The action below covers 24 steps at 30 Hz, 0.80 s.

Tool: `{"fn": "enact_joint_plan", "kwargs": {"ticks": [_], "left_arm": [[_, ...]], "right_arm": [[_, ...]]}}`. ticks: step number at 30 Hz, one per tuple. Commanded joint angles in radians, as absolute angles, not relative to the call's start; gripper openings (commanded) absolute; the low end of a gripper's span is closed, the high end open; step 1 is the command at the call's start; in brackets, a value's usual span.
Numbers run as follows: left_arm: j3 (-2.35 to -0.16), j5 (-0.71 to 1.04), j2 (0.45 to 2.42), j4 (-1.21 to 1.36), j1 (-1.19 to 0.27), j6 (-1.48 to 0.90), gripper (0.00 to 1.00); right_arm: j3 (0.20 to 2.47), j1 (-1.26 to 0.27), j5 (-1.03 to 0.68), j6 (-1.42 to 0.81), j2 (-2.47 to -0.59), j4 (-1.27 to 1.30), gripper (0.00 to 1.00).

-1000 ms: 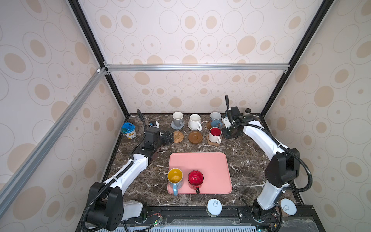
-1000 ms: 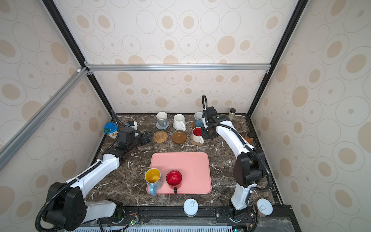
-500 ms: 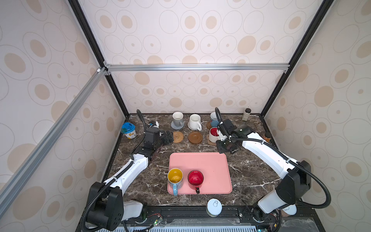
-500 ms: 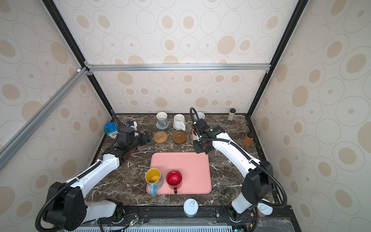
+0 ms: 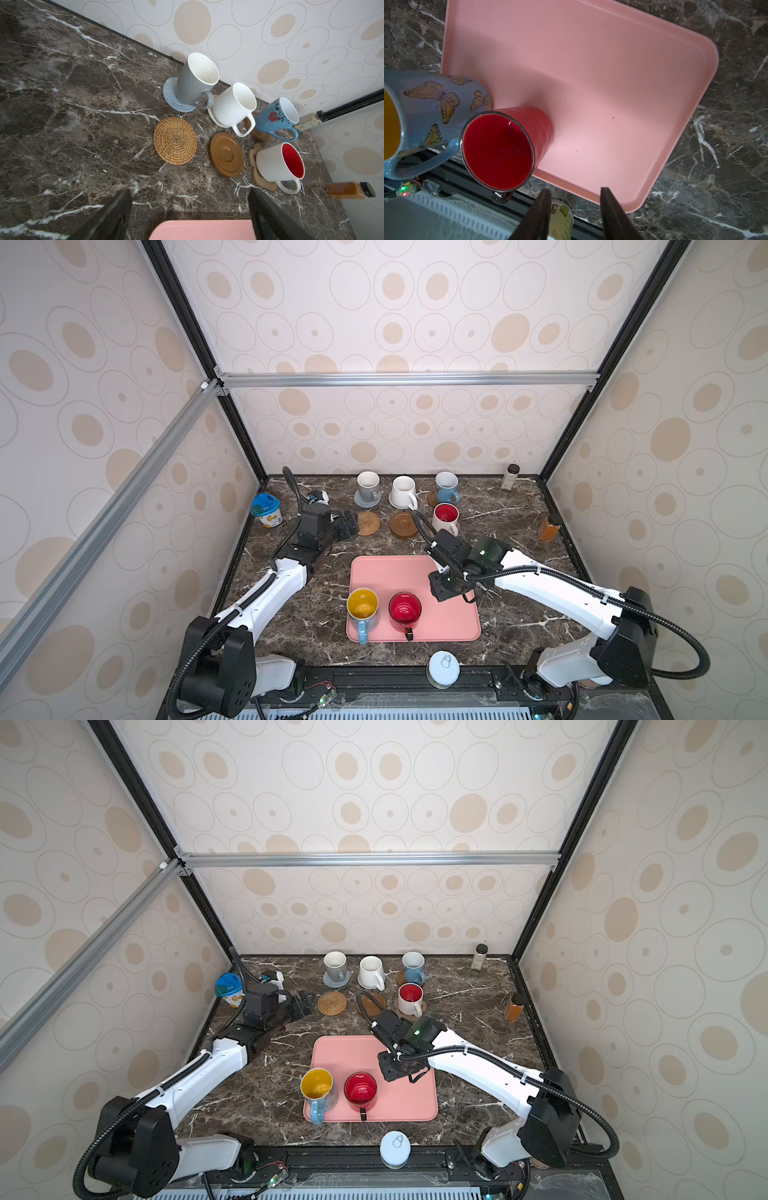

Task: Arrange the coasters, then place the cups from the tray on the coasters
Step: 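Lift right gripper off the mug and move it over the tray's red mug, then lower right gripper into the red mug and grip its rim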

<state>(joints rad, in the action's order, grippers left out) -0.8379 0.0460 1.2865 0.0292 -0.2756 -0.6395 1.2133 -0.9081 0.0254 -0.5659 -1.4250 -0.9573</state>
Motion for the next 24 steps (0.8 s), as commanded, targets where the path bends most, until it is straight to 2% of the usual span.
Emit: {"fn": "enact_joint_plan", "kwargs": {"ticks": [1, 12, 24], "left_arm": [[-0.831, 0.035, 1.275, 0.031, -0.267, -0.652, 0.89], [-0.804, 0.037, 1.258, 0.036, -0.264, -0.660, 0.89], [-0.794, 0.050, 1.253, 0.031, -0.265, -0.658, 0.89]], "right_arm": [[1.181, -0.973, 0.013, -0.641, -1.402, -0.917, 0.44], [1.253, -1.163, 0.076, -0.616, -1.513, -0.960, 0.46], [1.301, -1.224, 0.056, -0.583, -1.591, -0.989, 0.46]]}}
